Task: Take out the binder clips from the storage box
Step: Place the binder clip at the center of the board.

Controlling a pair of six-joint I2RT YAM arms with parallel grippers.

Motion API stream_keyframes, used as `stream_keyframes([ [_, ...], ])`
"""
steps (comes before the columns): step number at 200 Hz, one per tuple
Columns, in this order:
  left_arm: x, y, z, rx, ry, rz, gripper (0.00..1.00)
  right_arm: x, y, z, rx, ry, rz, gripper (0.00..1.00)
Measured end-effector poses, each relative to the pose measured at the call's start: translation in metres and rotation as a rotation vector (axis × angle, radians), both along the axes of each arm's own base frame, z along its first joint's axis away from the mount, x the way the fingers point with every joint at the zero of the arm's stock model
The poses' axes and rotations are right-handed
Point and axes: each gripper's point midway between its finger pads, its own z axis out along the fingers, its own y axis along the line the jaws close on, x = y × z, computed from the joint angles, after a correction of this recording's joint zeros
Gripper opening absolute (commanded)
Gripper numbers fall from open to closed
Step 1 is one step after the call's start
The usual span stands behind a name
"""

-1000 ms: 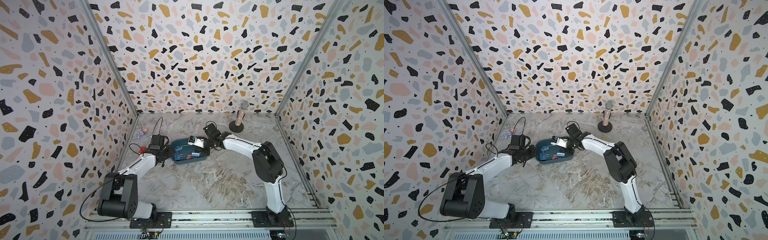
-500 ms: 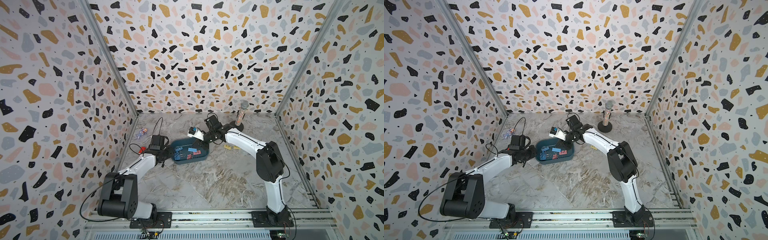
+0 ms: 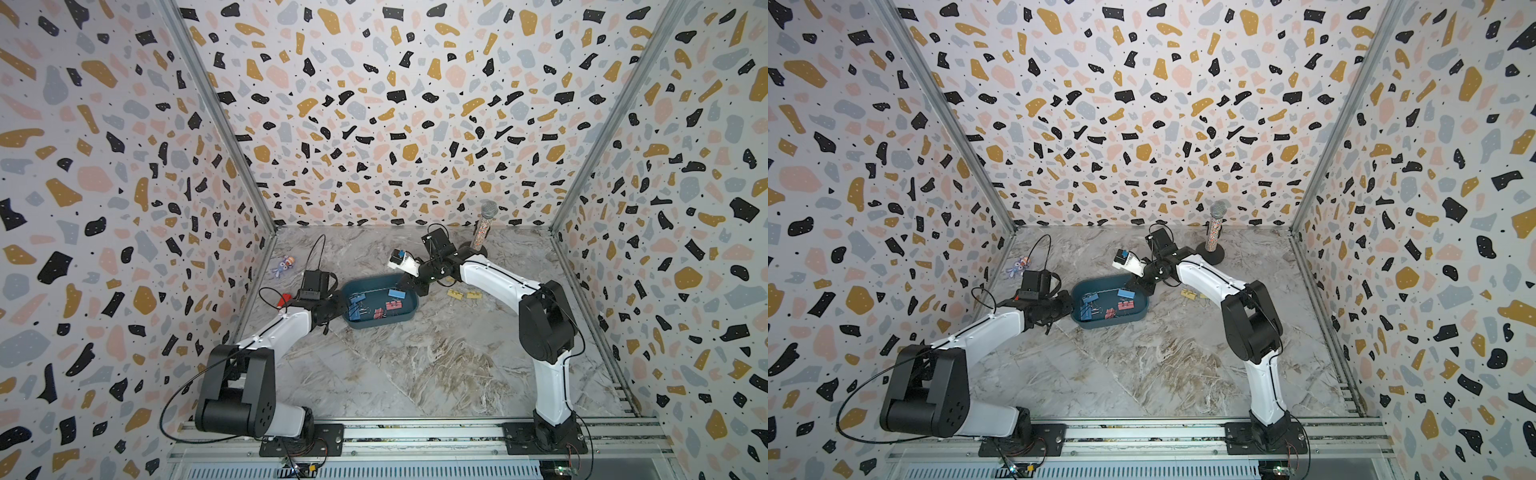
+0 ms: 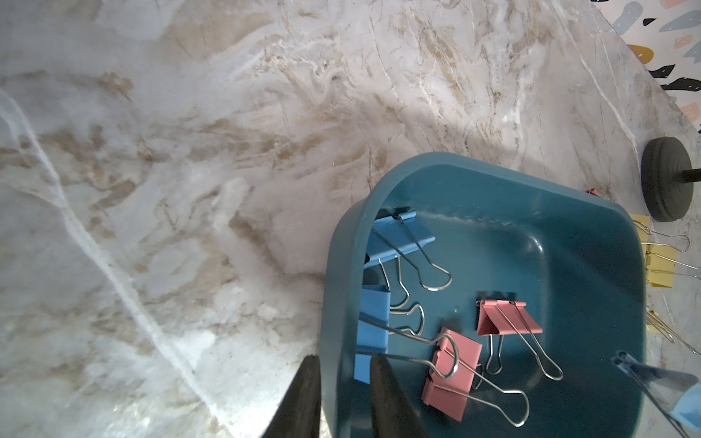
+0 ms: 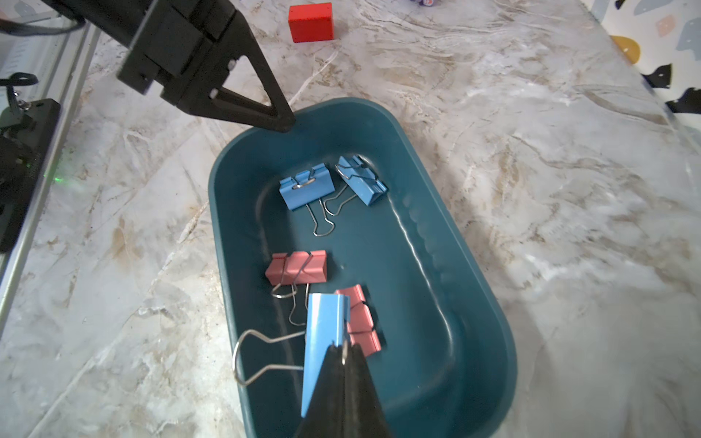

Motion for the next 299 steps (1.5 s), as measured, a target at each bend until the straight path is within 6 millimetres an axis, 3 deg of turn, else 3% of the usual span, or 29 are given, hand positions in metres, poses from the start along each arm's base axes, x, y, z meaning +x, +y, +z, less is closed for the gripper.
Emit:
stream_keyframes([
  [24, 0.0, 0.0, 0.0, 0.001, 0.0, 0.0, 0.27, 0.007, -0.03, 0.01, -0.001, -0.052, -0.029, 0.0],
  [71, 0.0, 0.001, 0.0, 0.004, 0.0, 0.003, 0.27, 0.024, -0.096, 0.053, -0.005, -0.273, -0.099, 0.0],
  [92, 0.0, 0.001, 0.0, 0.004, 0.0, 0.003, 0.27, 0.031, -0.123, 0.059, -0.035, -0.361, -0.118, 0.0],
  [137, -0.001, 0.001, -0.002, 0.003, 0.0, 0.002, 0.27, 0.05, -0.176, 0.037, -0.134, -0.417, -0.174, 0.0],
  [202, 0.001, 0.0, 0.0, 0.002, -0.009, 0.002, 0.27, 0.08, -0.244, 0.034, -0.171, -0.455, -0.284, 0.0],
  [230, 0.002, 0.0, 0.001, 0.002, -0.015, 0.002, 0.27, 0.084, -0.272, 0.013, -0.206, -0.448, -0.331, 0.0],
  [299, 0.001, 0.001, 0.0, 0.003, -0.014, 0.002, 0.27, 0.07, -0.289, -0.042, -0.292, -0.432, -0.354, 0.0],
])
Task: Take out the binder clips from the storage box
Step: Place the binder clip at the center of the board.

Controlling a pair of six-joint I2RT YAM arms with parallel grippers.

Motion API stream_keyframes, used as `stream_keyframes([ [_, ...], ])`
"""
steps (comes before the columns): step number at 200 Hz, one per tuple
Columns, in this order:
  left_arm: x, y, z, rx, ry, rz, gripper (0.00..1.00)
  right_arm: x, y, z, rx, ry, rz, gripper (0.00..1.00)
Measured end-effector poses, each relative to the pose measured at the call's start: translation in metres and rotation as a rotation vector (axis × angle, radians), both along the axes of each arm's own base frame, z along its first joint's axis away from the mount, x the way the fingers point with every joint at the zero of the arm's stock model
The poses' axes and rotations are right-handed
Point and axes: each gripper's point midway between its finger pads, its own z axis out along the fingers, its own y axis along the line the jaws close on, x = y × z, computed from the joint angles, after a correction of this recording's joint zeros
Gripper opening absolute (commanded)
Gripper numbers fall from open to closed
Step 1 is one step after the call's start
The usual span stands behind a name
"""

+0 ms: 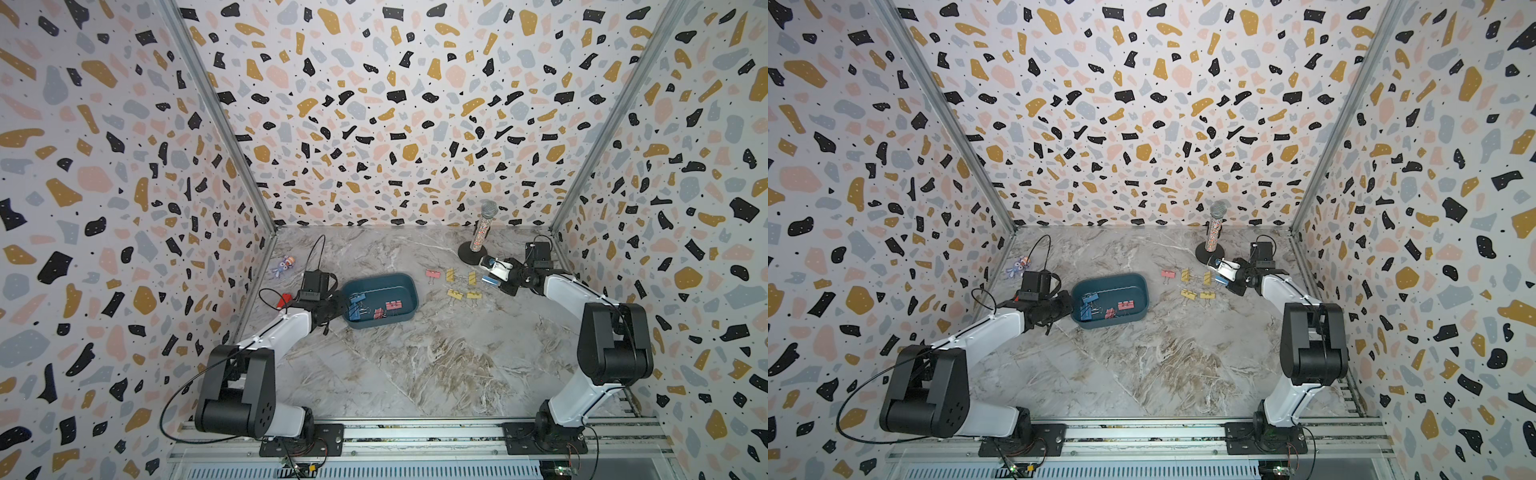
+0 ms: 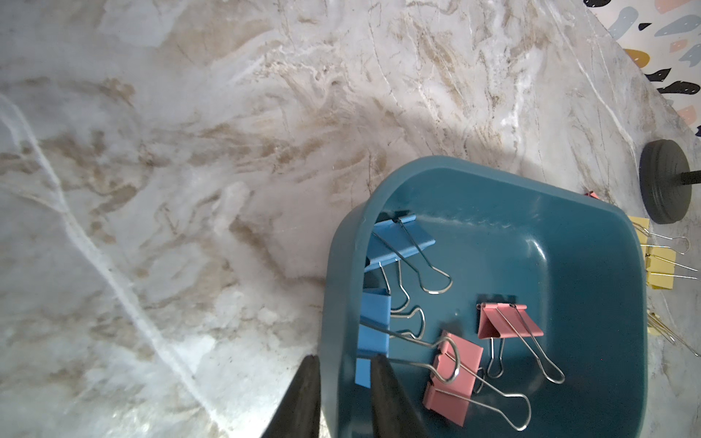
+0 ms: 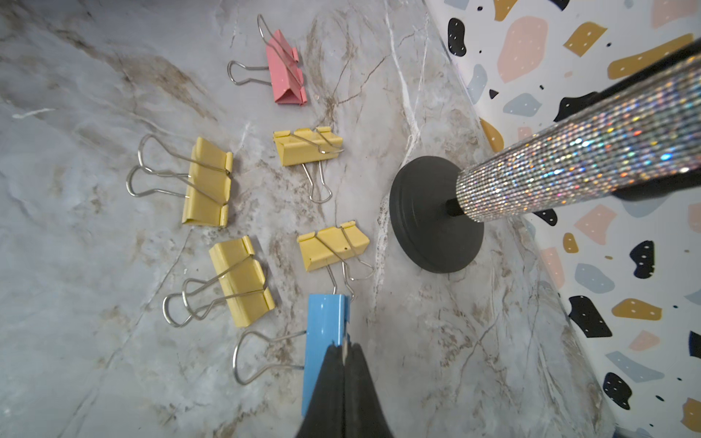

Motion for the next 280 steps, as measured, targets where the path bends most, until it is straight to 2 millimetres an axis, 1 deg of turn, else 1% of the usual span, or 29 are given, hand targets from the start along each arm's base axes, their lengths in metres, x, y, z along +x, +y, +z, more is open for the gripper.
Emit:
stream_keyframes([
  [36, -0.001, 0.0, 0.001, -0.001, -0.002, 0.0, 0.27, 0.006, -0.009, -0.008, -0.031, -0.048, -0.048, 0.0],
  [86, -0.001, 0.0, 0.0, 0.0, -0.001, 0.0, 0.27, 0.016, -0.018, -0.008, -0.06, -0.105, -0.098, 0.0],
  [150, -0.001, 0.0, 0.0, 0.0, -0.001, 0.0, 0.27, 0.017, -0.026, -0.028, -0.082, -0.096, -0.148, 0.0],
  [191, -0.002, 0.0, 0.0, 0.0, 0.0, 0.0, 0.27, 0.018, -0.03, -0.031, -0.094, -0.117, -0.169, 0.0],
  [217, -0.003, 0.0, -0.002, 0.0, 0.005, 0.0, 0.27, 0.016, -0.031, -0.036, -0.1, -0.116, -0.176, 0.0],
  [280, -0.003, 0.0, 0.002, -0.001, -0.006, 0.0, 0.27, 0.016, -0.033, -0.042, -0.1, -0.118, -0.185, 0.0],
])
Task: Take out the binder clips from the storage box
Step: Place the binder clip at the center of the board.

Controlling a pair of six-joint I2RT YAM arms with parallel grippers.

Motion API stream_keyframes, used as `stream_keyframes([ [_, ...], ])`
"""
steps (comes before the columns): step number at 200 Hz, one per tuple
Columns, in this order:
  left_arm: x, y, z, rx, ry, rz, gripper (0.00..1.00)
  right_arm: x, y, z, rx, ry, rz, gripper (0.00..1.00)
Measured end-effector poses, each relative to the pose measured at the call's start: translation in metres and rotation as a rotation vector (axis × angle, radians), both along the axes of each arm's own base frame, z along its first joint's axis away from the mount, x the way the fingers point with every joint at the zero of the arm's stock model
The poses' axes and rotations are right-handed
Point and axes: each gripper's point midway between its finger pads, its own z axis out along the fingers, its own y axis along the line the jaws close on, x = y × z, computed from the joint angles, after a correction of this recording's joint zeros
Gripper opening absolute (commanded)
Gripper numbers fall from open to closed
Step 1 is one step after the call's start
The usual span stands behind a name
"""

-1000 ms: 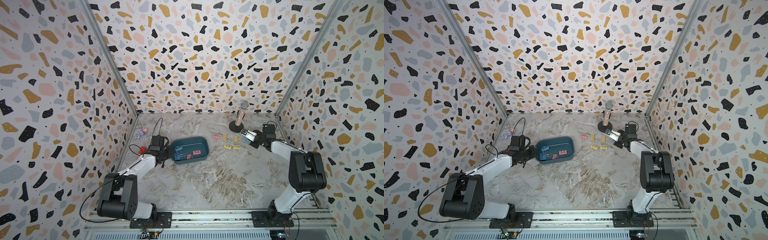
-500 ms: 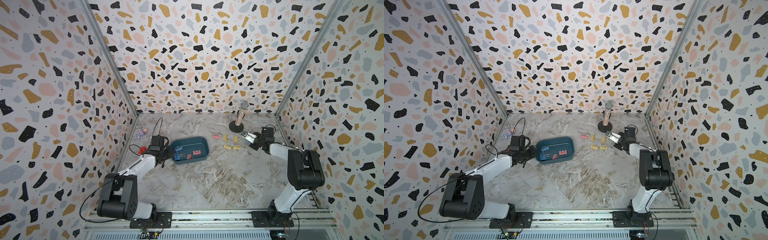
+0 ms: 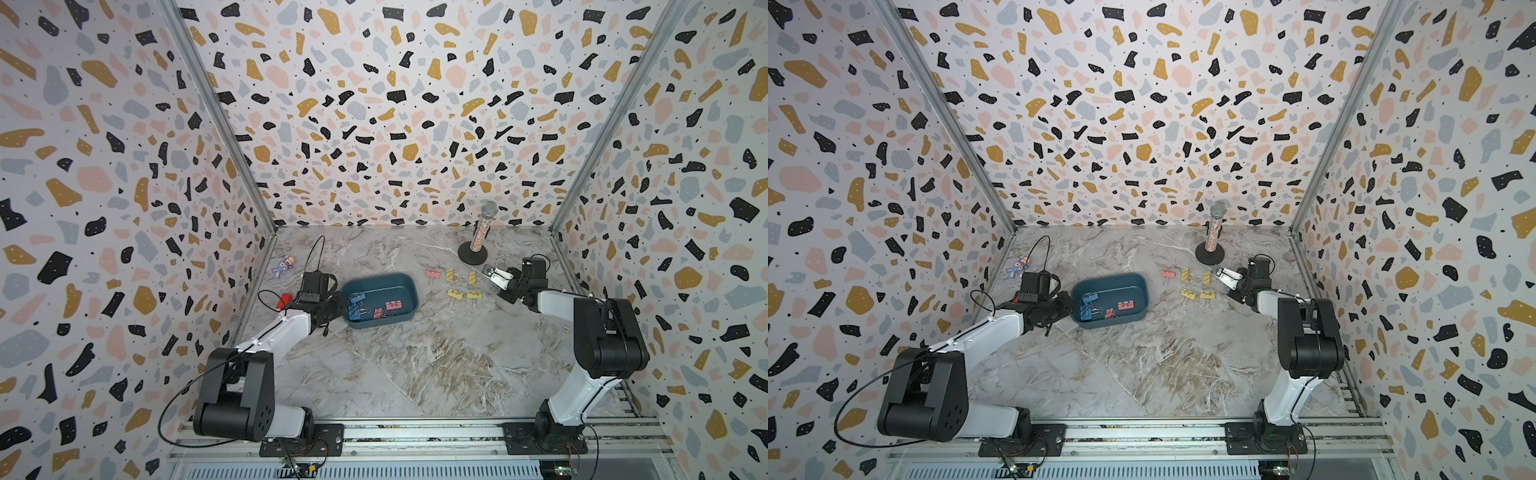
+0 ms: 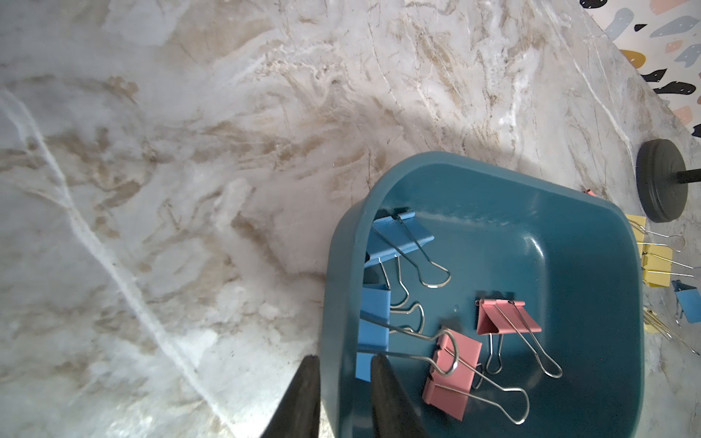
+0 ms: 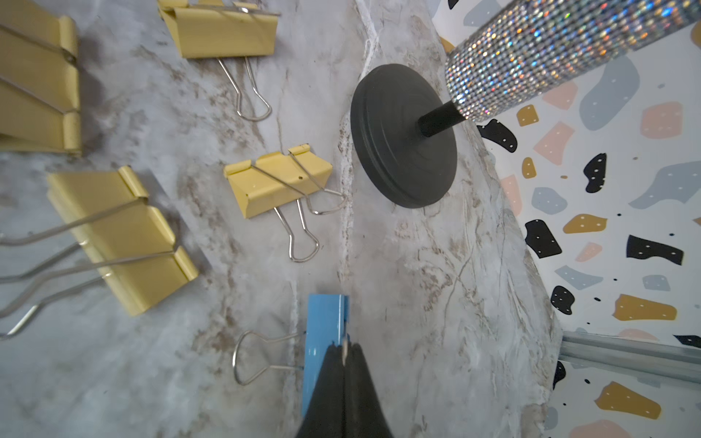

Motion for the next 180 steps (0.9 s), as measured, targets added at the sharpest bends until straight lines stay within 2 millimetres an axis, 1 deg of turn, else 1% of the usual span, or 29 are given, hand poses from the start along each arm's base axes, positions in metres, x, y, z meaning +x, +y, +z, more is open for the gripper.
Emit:
stream_keyframes([
  [31, 0.0, 0.0, 0.001, -0.001, -0.003, 0.0, 0.27, 0.001, 0.0, 0.0, -0.001, -0.011, -0.002, 0.0],
  [62, -0.001, 0.0, 0.001, 0.0, -0.002, 0.0, 0.27, -0.001, 0.0, -0.008, -0.001, 0.002, -0.002, 0.0],
  [97, -0.001, 0.0, 0.0, 0.0, -0.001, 0.0, 0.27, 0.0, 0.001, -0.007, -0.002, -0.004, 0.001, 0.0],
  [111, -0.001, 0.0, 0.0, 0.0, -0.001, 0.0, 0.27, 0.0, 0.002, -0.007, -0.003, -0.004, 0.003, 0.04],
  [134, -0.001, 0.0, 0.0, 0.0, -0.001, 0.0, 0.27, 0.0, 0.003, -0.007, -0.008, -0.003, 0.005, 0.16],
  [144, -0.001, 0.0, 0.0, 0.0, -0.001, 0.0, 0.27, 0.0, 0.004, -0.008, -0.012, -0.002, 0.008, 0.2],
  [159, -0.001, 0.0, 0.0, 0.0, -0.002, 0.0, 0.27, -0.001, 0.006, -0.01, -0.013, 0.003, 0.012, 0.23],
  [180, -0.001, 0.0, 0.0, 0.0, -0.001, 0.0, 0.27, -0.002, 0.007, -0.012, -0.014, 0.01, 0.017, 0.25],
])
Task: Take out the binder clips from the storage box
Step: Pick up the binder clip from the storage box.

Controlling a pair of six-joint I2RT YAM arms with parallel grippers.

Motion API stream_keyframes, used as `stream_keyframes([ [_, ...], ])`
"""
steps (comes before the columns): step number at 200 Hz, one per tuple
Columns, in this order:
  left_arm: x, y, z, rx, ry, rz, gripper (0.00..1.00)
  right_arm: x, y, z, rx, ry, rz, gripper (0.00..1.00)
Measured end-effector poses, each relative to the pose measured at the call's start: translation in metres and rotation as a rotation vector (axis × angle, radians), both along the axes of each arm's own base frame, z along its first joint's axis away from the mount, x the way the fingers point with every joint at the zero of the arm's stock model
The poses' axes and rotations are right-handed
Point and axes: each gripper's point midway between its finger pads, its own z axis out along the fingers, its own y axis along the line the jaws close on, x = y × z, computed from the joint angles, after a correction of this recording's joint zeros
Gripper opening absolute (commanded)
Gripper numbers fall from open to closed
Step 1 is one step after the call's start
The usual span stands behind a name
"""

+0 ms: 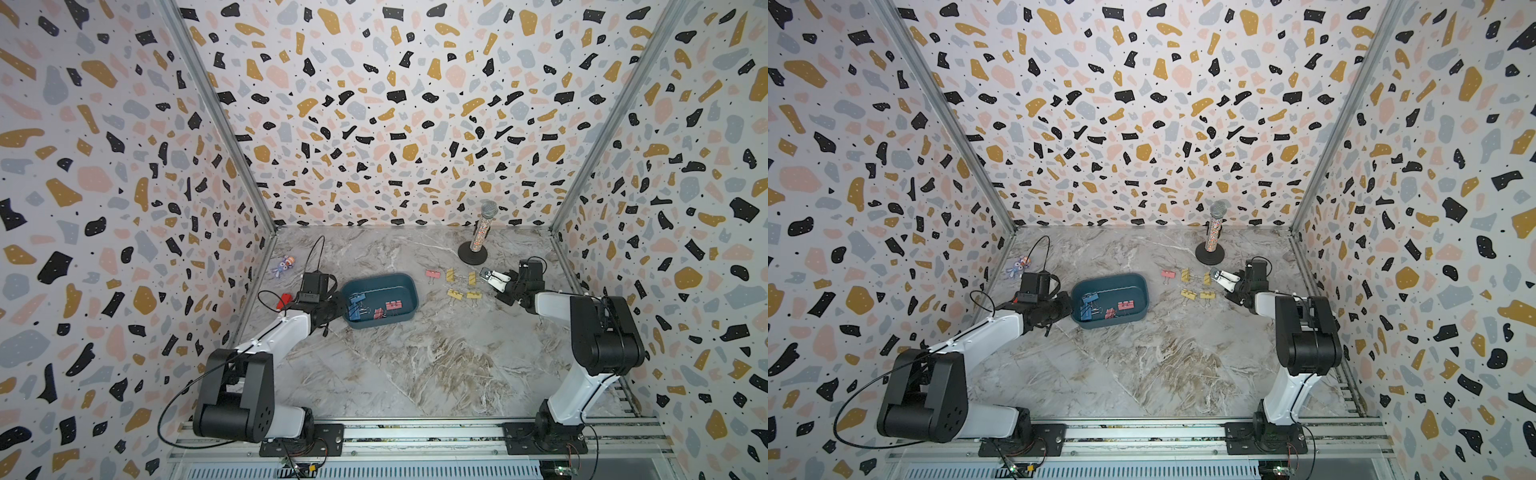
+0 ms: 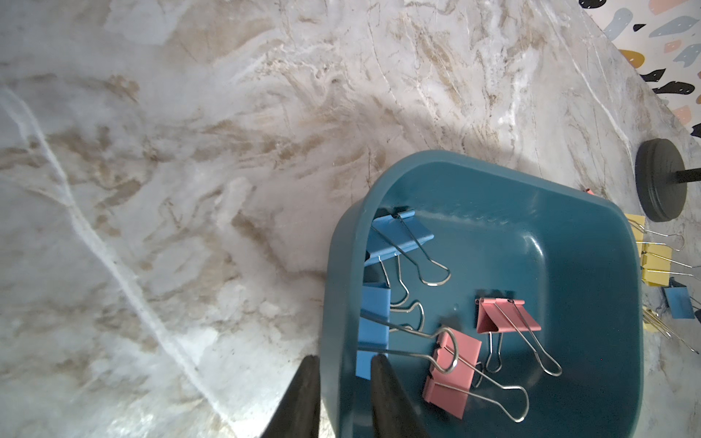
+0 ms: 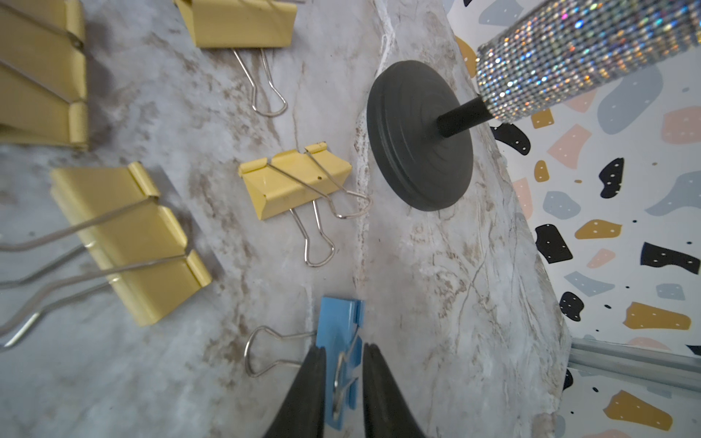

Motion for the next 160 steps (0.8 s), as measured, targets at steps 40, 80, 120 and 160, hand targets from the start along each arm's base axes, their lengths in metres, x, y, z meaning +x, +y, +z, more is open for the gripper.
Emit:
stream_keyframes([
  [40, 0.0, 0.0, 0.0, 0.0, -0.001, 0.0, 0.27, -0.004, 0.002, -0.002, 0.006, 0.021, 0.004, 0.37],
  [80, 0.0, 0.0, 0.0, 0.0, -0.001, 0.0, 0.27, -0.015, 0.01, 0.017, 0.05, 0.049, 0.035, 0.42],
  [120, 0.0, 0.0, 0.002, 0.0, -0.005, 0.0, 0.27, -0.016, 0.034, 0.081, 0.127, -0.022, 0.087, 0.44],
  [160, 0.0, 0.0, 0.005, -0.001, -0.016, 0.0, 0.26, -0.025, 0.083, 0.152, 0.282, -0.041, 0.187, 0.39],
])
